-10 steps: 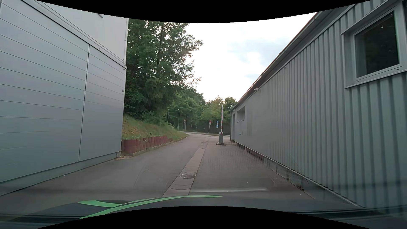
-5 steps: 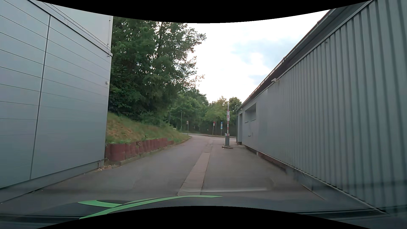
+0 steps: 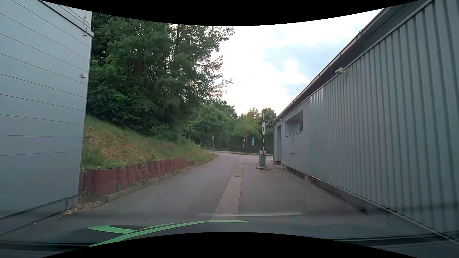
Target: Follow the waypoints while adhering to traffic rules and regulations
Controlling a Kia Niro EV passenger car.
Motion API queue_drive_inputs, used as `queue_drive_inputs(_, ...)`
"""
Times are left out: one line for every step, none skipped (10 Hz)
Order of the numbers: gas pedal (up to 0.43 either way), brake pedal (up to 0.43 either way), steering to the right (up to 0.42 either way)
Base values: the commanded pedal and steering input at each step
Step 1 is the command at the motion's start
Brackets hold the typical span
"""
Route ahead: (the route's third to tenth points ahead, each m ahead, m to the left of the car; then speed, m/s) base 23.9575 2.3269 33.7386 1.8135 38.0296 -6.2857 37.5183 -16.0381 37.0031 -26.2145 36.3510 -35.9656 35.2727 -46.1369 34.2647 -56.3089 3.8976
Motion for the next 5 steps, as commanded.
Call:
queue_drive_inputs(0.047, 0.000, -0.015)
queue_drive_inputs(0.047, 0.000, -0.013)
queue_drive_inputs(0.047, 0.000, -0.009)
queue_drive_inputs(0.047, 0.000, -0.007)
queue_drive_inputs(0.047, 0.000, -0.006)
